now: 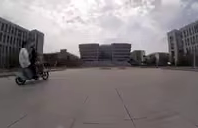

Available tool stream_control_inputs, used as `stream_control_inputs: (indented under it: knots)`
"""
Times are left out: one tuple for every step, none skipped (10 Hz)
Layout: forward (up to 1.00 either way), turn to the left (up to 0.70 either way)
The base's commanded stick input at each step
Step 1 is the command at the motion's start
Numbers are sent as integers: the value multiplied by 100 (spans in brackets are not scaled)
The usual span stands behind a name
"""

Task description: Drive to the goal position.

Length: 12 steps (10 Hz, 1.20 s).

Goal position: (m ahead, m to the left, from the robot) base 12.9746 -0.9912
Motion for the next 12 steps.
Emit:
stream_control_inputs:
  knots:
    - [70, 0]
    - [70, 0]
    - [70, 0]
    - [70, 0]
    - [70, 0]
    - [70, 0]
    - [70, 0]
    - [70, 0]
    - [70, 0]
    - [70, 0]
    - [70, 0]
    - [70, 0]
